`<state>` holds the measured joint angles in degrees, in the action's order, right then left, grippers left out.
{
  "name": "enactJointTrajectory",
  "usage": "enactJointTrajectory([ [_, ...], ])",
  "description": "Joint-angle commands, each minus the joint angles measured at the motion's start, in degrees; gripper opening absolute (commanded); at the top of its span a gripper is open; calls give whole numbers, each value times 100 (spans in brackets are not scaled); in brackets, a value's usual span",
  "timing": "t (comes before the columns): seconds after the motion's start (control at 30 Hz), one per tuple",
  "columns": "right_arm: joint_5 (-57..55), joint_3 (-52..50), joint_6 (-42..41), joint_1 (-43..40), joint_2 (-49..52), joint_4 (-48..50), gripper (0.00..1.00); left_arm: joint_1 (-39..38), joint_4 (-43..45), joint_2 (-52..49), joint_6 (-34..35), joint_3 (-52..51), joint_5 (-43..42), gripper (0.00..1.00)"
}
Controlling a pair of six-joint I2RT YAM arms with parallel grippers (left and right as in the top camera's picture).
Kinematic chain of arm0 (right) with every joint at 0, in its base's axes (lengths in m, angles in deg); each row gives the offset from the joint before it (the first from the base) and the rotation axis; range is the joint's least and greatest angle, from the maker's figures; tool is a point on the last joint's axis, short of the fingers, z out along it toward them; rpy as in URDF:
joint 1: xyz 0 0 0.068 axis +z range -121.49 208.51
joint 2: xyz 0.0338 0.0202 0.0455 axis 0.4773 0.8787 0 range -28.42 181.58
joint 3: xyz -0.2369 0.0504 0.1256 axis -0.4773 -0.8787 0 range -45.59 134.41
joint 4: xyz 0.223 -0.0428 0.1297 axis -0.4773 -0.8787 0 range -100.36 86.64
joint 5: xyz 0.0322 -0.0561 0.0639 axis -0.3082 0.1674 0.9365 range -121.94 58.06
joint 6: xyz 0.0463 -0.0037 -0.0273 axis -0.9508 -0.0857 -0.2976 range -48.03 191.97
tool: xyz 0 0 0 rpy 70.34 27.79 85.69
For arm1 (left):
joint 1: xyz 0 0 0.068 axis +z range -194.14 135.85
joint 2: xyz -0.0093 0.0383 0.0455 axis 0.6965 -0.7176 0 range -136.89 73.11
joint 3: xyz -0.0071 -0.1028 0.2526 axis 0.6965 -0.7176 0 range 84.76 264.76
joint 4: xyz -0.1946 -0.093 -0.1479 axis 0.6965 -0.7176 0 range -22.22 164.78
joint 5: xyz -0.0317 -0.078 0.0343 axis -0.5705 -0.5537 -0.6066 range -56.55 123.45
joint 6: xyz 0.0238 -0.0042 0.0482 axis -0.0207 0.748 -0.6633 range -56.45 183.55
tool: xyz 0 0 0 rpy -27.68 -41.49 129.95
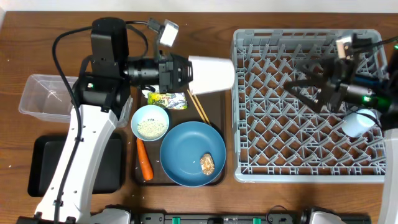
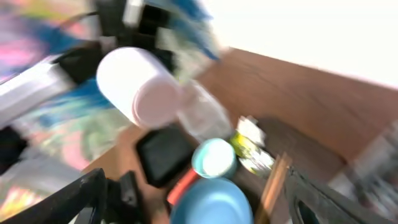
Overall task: Sort waste into correct bins and load items into the dishwasher rack
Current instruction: 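Grasp pink cup with left gripper and lift it, then hand pink cup to right gripper and place it in rack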
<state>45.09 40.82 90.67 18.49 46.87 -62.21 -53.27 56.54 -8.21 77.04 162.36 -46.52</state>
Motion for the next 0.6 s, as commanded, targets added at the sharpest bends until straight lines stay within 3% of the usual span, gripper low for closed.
enactJointTrajectory([
  [0.0, 1016, 2, 411, 551, 4, 304, 83, -33, 168, 13, 380, 44, -1014, 6],
  [0.1, 730, 2, 407, 1064, 4, 730, 83, -68, 317, 13, 601, 42, -1014, 6],
  [0.2, -269, 2, 87, 1635, 4, 1176, 83, -151, 516, 13, 833, 44, -1014, 6],
  [0.57, -1912, 2, -367, 2826, 22, 1932, 84, -319, 560, 15, 833, 44, -1014, 6],
])
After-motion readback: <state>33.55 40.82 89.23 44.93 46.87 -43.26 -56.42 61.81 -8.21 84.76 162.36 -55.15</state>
